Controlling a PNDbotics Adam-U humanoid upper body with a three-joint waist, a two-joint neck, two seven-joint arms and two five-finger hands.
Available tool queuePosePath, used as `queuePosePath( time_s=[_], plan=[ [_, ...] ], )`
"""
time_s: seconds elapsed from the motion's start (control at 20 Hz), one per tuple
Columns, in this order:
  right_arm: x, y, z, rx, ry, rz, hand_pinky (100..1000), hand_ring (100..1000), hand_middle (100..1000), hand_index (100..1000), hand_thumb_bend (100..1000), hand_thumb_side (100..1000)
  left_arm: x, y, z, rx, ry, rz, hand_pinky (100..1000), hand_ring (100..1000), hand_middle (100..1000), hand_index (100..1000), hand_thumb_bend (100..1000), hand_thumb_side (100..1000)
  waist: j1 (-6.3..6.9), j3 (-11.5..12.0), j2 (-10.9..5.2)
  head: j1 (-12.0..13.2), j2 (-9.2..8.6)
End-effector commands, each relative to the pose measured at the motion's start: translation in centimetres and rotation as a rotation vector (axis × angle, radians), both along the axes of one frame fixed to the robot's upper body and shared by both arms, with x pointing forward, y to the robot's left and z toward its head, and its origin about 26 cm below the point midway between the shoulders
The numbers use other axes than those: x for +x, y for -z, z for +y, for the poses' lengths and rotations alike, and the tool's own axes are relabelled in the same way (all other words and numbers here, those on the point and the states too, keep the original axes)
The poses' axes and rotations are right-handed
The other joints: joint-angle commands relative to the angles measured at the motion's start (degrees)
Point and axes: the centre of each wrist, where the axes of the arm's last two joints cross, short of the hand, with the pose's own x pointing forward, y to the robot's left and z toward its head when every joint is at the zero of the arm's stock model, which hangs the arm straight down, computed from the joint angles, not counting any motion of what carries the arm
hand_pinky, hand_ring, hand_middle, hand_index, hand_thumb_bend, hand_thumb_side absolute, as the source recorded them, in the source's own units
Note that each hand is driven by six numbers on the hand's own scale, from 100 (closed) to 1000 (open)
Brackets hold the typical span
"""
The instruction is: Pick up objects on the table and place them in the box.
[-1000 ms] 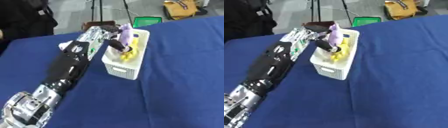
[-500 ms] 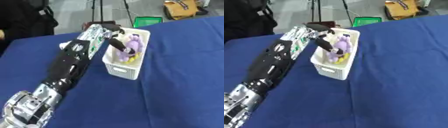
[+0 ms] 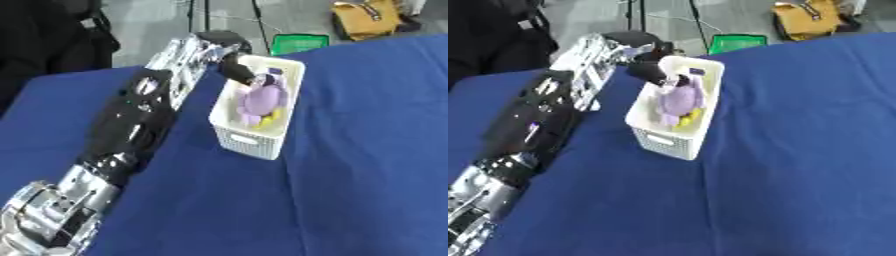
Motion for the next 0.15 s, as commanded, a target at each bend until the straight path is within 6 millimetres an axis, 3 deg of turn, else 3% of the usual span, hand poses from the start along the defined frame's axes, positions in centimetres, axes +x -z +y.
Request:
queuePosePath(
  time_s=[0.05,0.15],
  plan=[
    [-0.31,-0.6,-0.45,-0.005,0.017,-0.025,822,778,662,744,100,924,-1.62,-4.27,2.74,-0.061,0.023,-0.152,658,753,827,920,252,933,-0.91,0.4,-1.54,-0.8,0.43],
    [-0.32,-0.59,-0.49,-0.005,0.021,-0.026,822,778,662,745,100,926,-2.42,-4.79,3.51,-0.09,0.046,-0.207,627,721,799,902,234,918,-0.96,0.6,-1.54,-1.0,0.46]
  ],
)
